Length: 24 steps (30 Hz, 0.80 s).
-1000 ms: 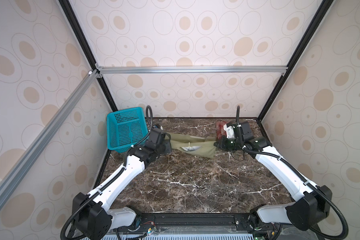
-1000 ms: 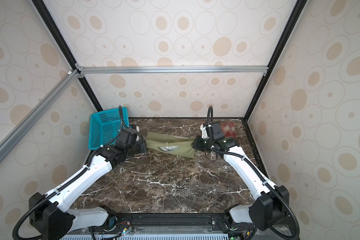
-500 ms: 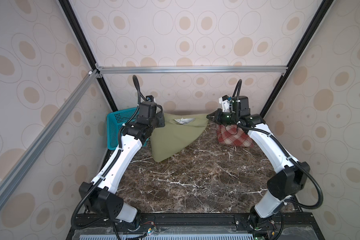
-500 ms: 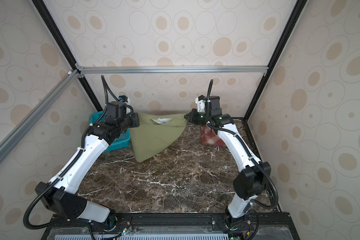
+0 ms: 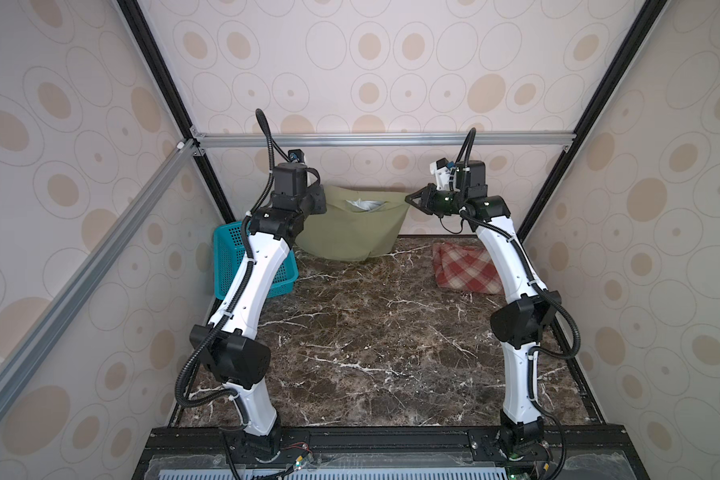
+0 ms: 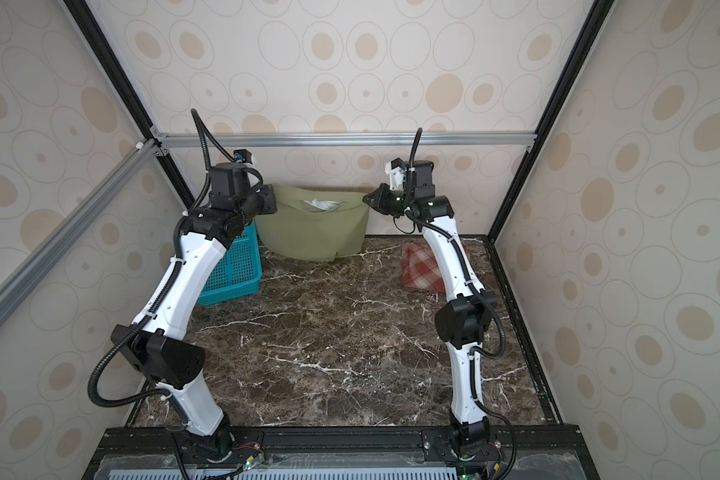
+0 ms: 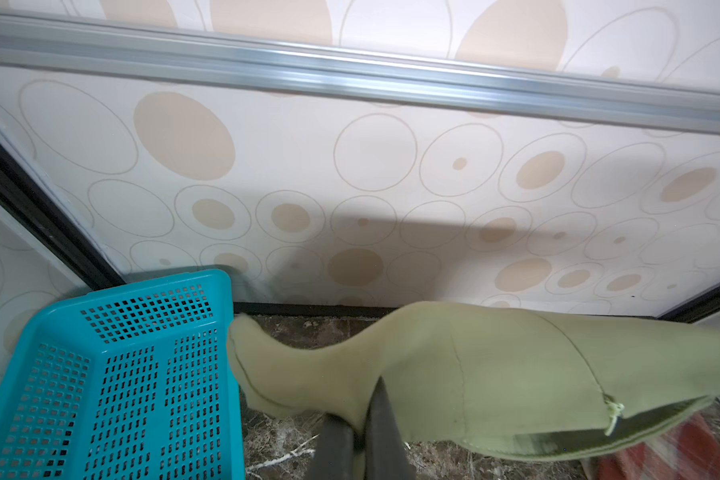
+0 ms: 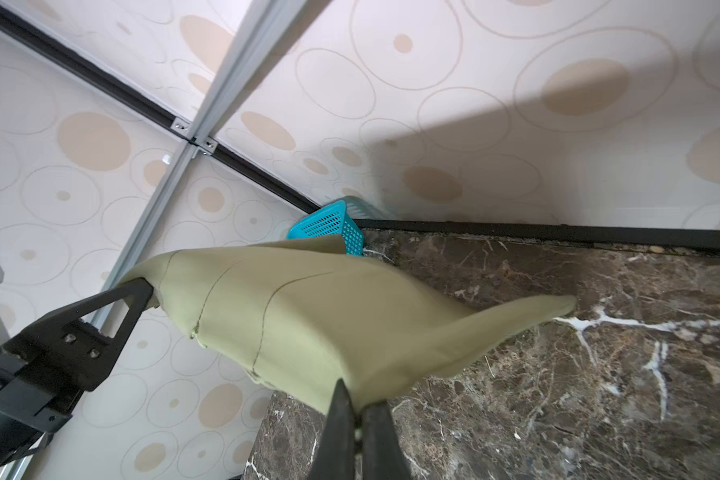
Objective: Fold and stack the skirts
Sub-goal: 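Lift the green skirt hem with both grippers and fold it toward the far edge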
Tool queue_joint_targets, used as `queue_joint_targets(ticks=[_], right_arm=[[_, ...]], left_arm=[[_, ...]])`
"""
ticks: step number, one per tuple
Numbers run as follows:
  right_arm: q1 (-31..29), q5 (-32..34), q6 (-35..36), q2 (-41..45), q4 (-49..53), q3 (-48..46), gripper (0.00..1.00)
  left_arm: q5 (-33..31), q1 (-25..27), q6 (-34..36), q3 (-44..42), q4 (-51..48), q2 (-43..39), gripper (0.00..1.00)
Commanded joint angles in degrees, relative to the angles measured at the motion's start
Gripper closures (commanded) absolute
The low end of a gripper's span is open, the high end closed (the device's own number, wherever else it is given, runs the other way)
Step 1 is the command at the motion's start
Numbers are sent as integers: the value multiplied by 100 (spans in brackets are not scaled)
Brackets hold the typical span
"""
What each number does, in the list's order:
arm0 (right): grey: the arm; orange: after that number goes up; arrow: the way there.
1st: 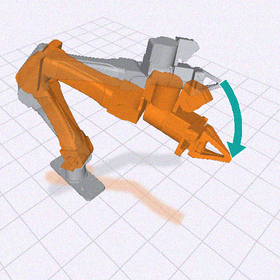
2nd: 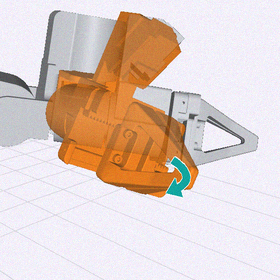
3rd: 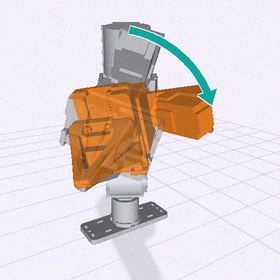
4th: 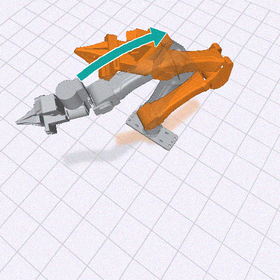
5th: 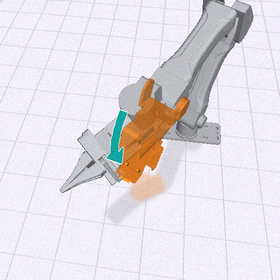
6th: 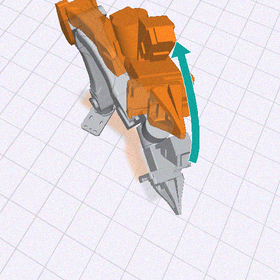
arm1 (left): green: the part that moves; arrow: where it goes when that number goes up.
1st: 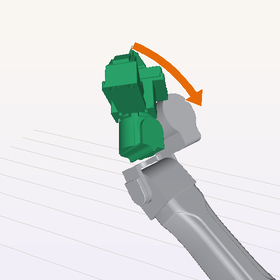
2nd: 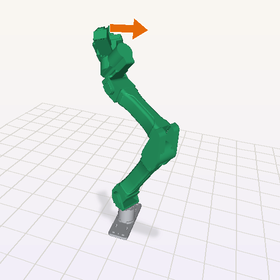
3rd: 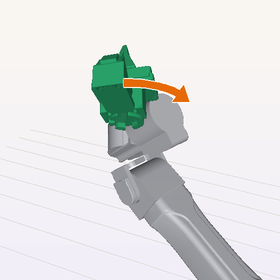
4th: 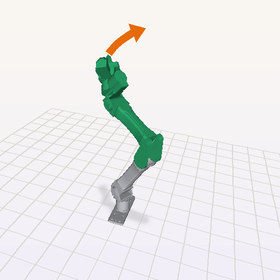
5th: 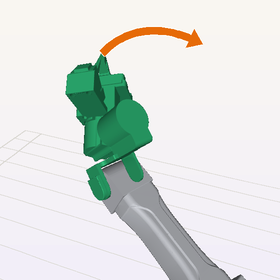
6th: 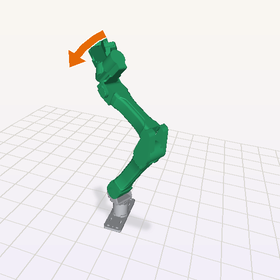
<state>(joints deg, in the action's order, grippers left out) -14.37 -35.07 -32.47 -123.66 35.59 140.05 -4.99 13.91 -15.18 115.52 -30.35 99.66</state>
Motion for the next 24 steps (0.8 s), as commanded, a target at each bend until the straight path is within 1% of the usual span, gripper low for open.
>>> queue_joint_targets(ticks=[1, 3, 5, 8, 10, 13, 16, 17, 19, 20, 21, 24], right_arm=[[84, 53, 234, 774, 1, -1152, 100], [75, 135, 206, 1436, -530, -2508, 100], [66, 283, 109, 2136, -1131, -4054, 100], [45, 569, 47, 2954, -1513, -5857, 100], [4, 622, -66, 3332, -1742, -6897, 100], [-78, 723, -270, 3691, -2057, -8320, 100], [-136, 792, -378, 3853, -2244, -9355, 100], [-307, 832, -427, 3917, -2241, -9604, 89], [-321, 849, -473, 4112, -2179, -9935, 72], [-329, 928, -444, 4272, -2013, -10004, 62], [-331, 1025, -387, 4422, -1826, -10009, 56], [-340, 1351, -177, 4964, -1173, -9795, 51]], left_arm=[[197, -126, -99, -1009, 378, -768, 100], [492, -71, -360, -2088, 765, -1252, 100], [552, 77, -652, -3213, 1046, -1740, 100], [622, 363, -1196, -4823, 1398, -2302, 100], [761, 614, -1630, -5862, 1697, -2620, 100], [730, 1165, -2262, -7198, 2024, -2923, 100], [869, 1730, -2924, -8316, 2359, -3101, 100], [921, 1915, -3113, -8600, 2456, -3161, 95], [897, 2159, -3358, -8884, 2322, -3305, 58], [841, 2245, -3400, -8928, 2159, -3418, 49], [793, 2273, -3394, -8918, 1974, -3542, 43], [503, 2288, -3261, -8678, 1281, -3996, 31]])
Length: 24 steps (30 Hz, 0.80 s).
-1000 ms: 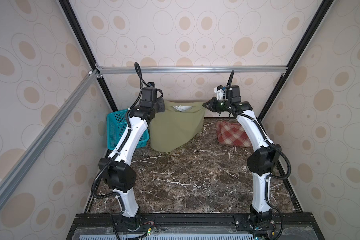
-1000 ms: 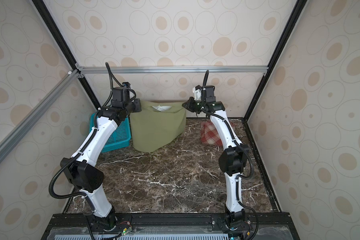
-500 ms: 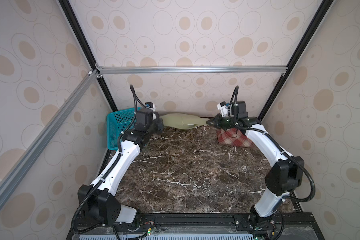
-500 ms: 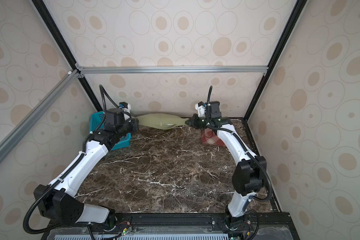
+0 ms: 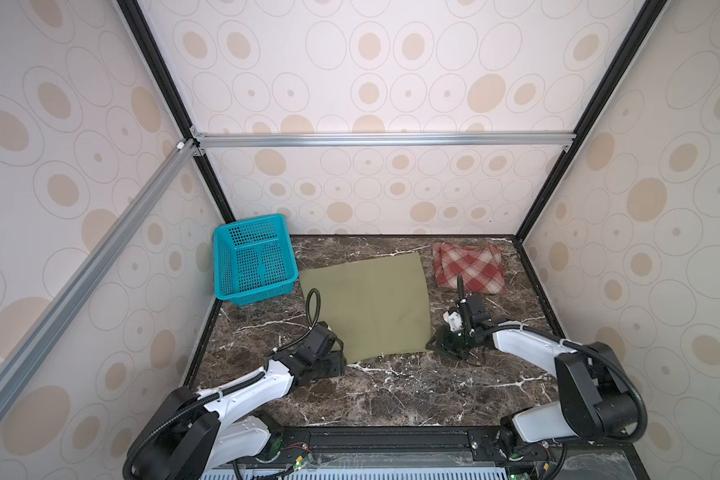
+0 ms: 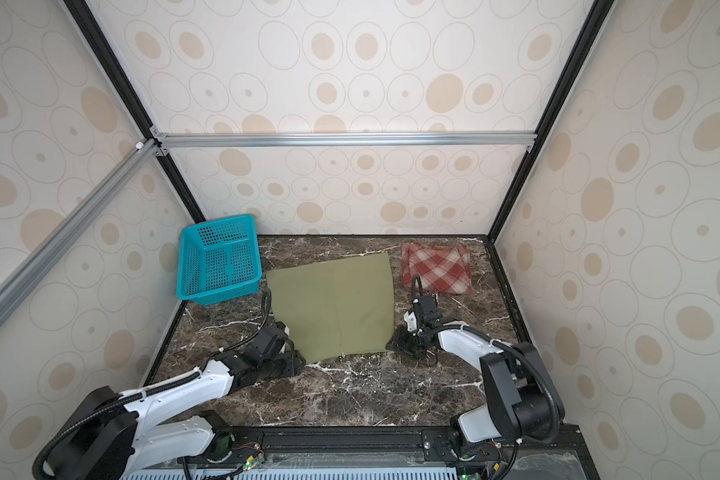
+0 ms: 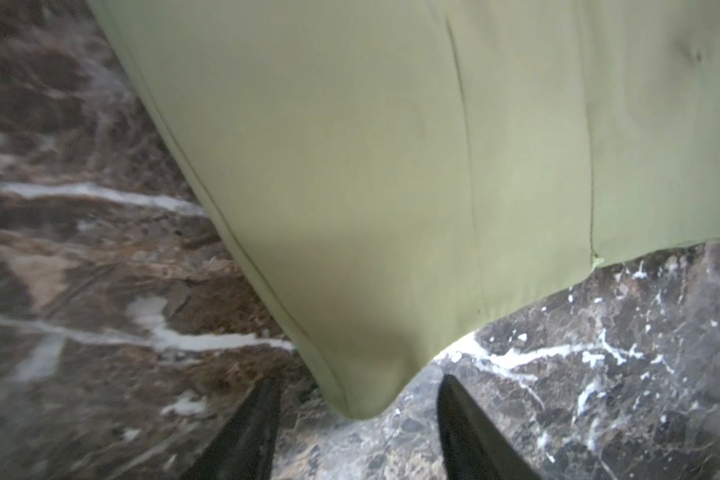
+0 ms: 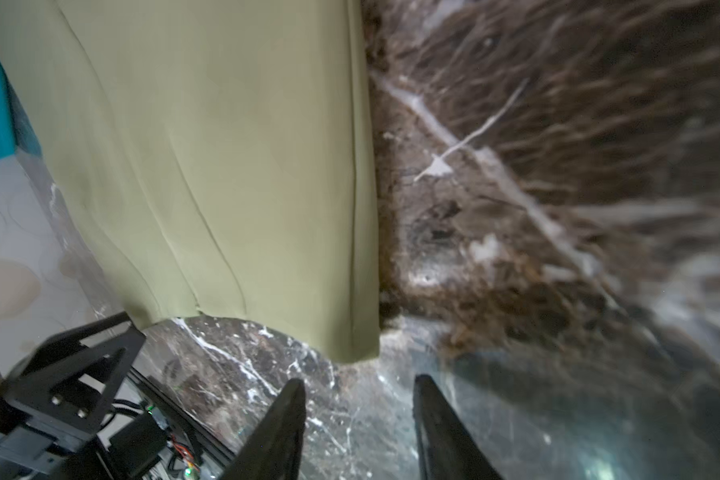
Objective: Fold and stack the skirts
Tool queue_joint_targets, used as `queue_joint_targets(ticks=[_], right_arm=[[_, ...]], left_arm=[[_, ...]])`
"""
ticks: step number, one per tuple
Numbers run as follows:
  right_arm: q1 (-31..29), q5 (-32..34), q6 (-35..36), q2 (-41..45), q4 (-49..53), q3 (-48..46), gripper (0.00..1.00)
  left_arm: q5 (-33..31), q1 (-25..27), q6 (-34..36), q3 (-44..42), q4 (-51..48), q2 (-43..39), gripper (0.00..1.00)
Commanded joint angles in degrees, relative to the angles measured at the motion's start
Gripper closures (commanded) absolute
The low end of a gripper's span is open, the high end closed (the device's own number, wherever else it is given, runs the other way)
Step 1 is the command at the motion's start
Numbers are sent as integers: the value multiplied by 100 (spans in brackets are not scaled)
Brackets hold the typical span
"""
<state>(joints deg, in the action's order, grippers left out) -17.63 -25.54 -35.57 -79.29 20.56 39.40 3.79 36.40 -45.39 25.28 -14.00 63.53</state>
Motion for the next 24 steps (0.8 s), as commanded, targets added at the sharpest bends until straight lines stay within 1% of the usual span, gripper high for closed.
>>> queue_joint_targets(ticks=[1, 4, 6, 7, 9, 10, 11, 13, 14, 17, 19, 24], right_arm=[[-29, 477, 192, 648, 528, 416, 49], [-142, 601, 296, 758, 783, 765, 49], [-267, 613, 298, 644, 576, 808, 51], [-306, 590, 275, 503, 432, 814, 61], [-333, 522, 220, 175, 223, 840, 86], [-342, 476, 194, 10, 68, 819, 98], [-347, 457, 160, -112, -70, 803, 100], [-363, 450, 49, -317, -420, 688, 100], [-356, 465, 7, -382, -525, 662, 100], [-371, 461, -170, -588, -864, 493, 100], [-373, 385, -259, -750, -1064, 362, 100], [-374, 450, -288, -1026, -1027, 258, 100]], left_arm=[[-497, 42, -158, 468, -584, -516, 29], [-744, 29, 97, 808, -850, -536, 29], [-705, 21, 209, 921, -638, -271, 37], [-632, 21, 231, 951, -448, -65, 43], [-439, 16, 282, 961, 15, 347, 56], [-339, 17, 299, 961, 247, 558, 66], [-246, 20, 330, 949, 404, 731, 73], [-80, 18, 395, 963, 554, 1038, 88], [-53, 27, 415, 958, 531, 1102, 92], [-84, 23, 451, 806, 444, 1104, 97], [-89, 20, 420, 644, 386, 1002, 97], [93, 34, 185, 164, 456, 816, 98]])
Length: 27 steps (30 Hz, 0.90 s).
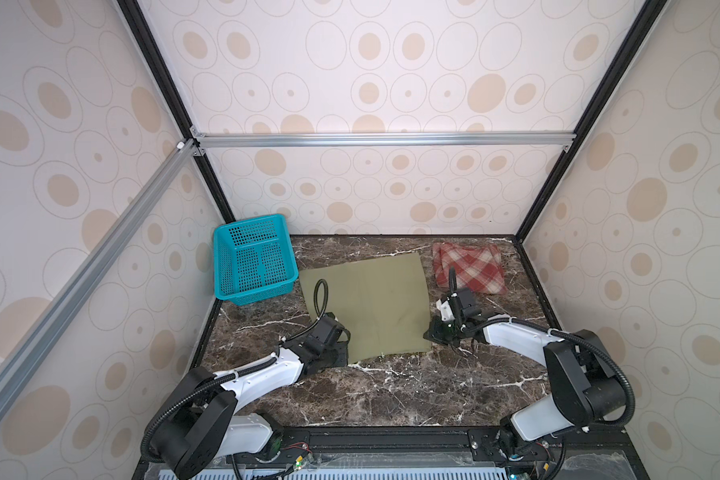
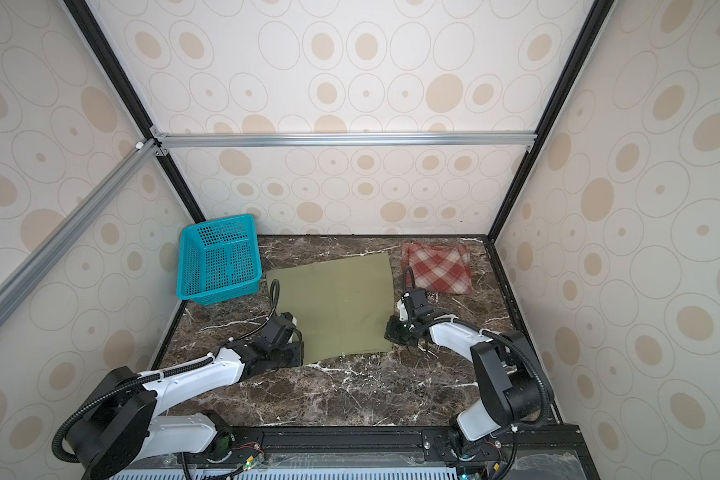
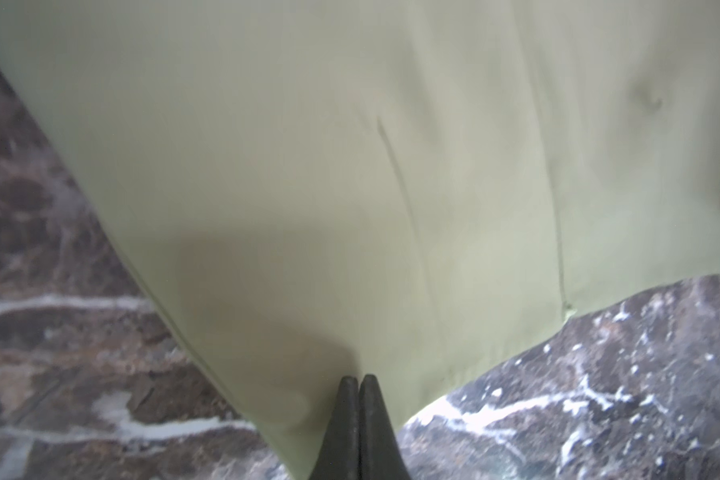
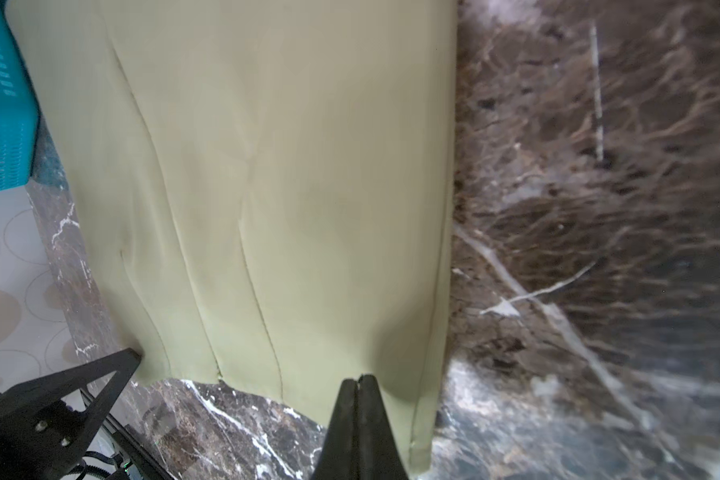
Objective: Fold and stack the skirts
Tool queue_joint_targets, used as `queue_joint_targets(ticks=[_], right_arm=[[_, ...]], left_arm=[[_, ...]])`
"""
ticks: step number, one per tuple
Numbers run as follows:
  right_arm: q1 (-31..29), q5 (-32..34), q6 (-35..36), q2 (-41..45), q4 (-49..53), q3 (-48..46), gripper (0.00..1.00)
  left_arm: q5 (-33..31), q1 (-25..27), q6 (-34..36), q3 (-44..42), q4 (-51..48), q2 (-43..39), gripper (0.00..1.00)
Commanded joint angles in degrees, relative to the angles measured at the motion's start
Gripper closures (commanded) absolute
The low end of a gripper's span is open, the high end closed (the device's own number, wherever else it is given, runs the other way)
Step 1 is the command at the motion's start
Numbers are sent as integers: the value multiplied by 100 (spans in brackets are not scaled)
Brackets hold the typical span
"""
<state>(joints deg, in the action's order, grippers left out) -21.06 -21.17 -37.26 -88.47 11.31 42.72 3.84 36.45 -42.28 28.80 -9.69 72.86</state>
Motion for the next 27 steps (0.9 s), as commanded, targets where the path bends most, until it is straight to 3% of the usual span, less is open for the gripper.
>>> queue_joint_targets(ticks=[1, 11, 18, 22, 27], right_arm=[[-30, 68, -97, -136, -15, -49, 100], [-4, 620, 570, -954, 650, 675, 100], [133, 1173, 1019, -1666, 954, 1505, 100], [234, 1318, 1177, -1843, 955, 2038, 100], [-172, 1354, 1305, -1540, 1223, 2599, 100]], left_arm=[[106, 38, -200, -307, 74, -152, 100], [211, 462, -712, -717, 161, -378, 100], [305, 1254, -1331, -810, 787, -102, 100], [405, 1640, -1370, -452, 1056, 339, 100], [37, 1616, -1019, 321, 355, 291, 100]])
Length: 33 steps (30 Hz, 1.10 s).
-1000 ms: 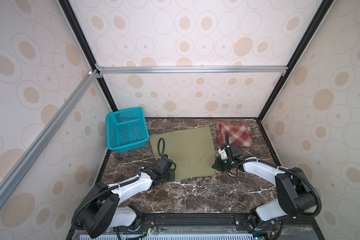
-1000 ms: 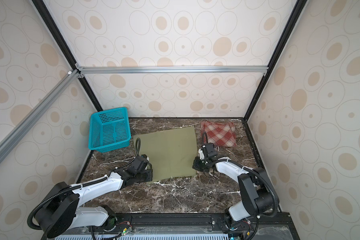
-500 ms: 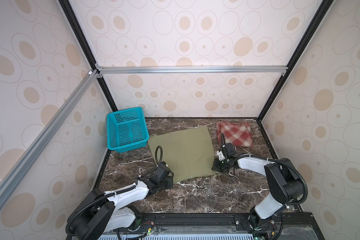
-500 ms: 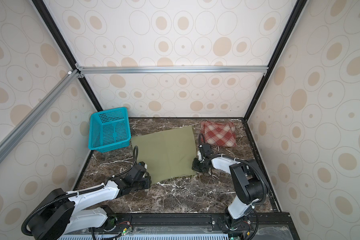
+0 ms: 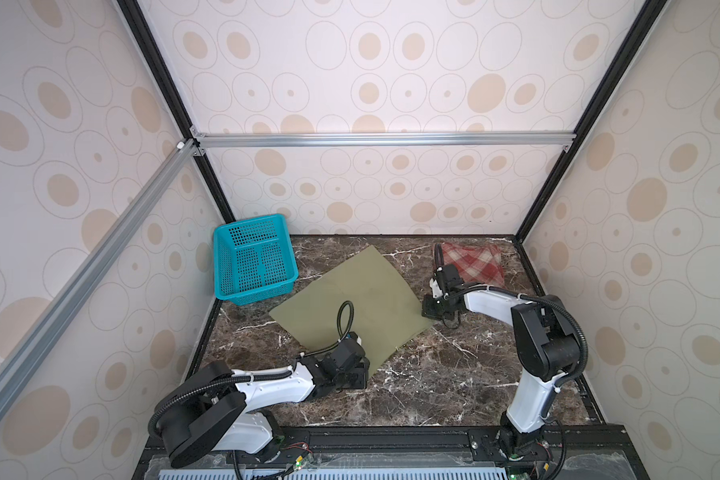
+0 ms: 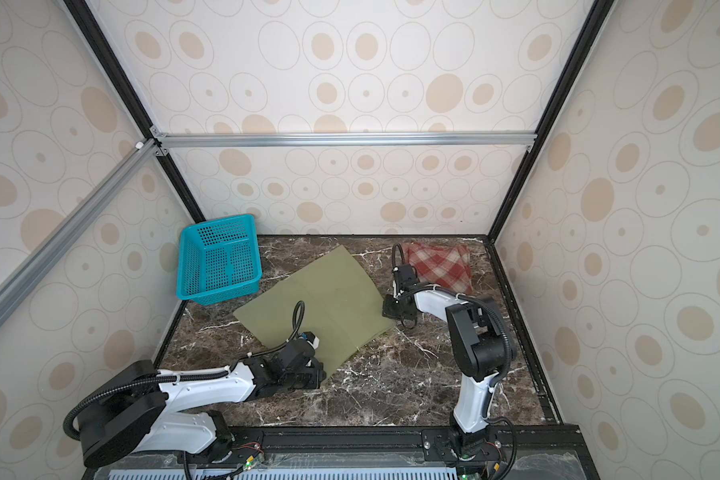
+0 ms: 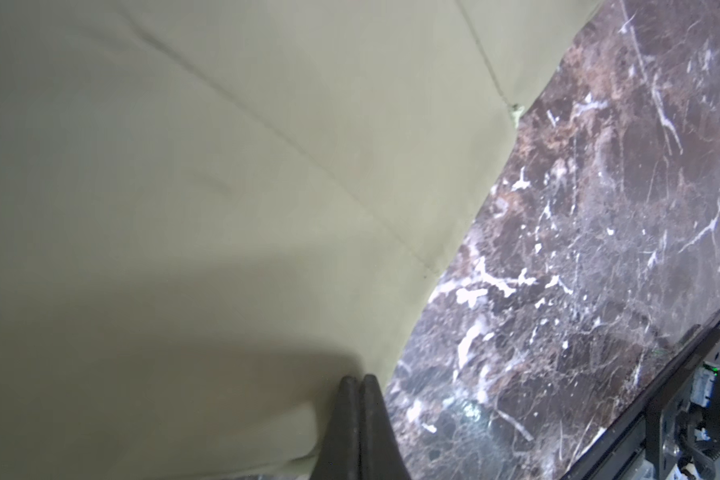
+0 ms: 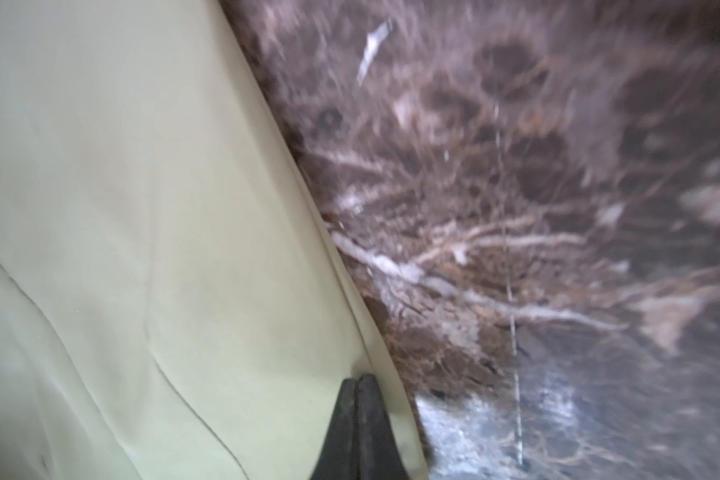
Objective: Fold and stack the skirts
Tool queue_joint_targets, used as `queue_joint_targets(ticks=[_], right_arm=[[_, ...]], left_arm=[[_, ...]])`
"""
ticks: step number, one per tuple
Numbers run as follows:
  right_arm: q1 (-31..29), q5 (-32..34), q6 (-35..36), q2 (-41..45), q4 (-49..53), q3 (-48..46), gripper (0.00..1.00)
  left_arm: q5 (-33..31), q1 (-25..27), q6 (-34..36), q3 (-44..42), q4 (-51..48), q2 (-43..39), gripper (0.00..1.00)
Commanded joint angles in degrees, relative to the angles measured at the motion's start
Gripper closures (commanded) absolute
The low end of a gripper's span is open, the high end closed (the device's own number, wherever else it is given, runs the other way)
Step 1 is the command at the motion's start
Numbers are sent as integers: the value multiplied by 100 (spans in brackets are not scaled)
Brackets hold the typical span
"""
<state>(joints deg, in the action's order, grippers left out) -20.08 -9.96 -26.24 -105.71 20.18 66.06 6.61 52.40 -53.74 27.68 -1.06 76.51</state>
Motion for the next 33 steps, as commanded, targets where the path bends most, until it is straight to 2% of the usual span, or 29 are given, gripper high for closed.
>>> queue_joint_targets(ticks=[1, 7, 12, 18, 23, 28, 33], right_arm=[[-377, 196, 190, 263, 371, 262, 100], [-601, -461, -453, 525, -212, -434, 100], [-588, -372, -457, 384, -331, -595, 100], [-487, -277, -340, 96, -323, -444, 100], [-286, -270, -231, -195, -317, -285, 100], [49, -381, -54, -524, -583, -6, 100], [260, -454, 130, -760, -391, 552, 100]], left_arm=[[-343, -29, 219, 571, -682, -135, 100], [-354, -579, 650, 769, -1158, -220, 100], [-159, -613, 716, 610, -922, -63, 100], [61, -598, 462, 173, -417, -8, 100], [160, -372, 254, 62, -65, 215, 100], [294, -12, 103, 151, 457, 835, 100], [566, 297, 134, 673, 1012, 1604, 100]])
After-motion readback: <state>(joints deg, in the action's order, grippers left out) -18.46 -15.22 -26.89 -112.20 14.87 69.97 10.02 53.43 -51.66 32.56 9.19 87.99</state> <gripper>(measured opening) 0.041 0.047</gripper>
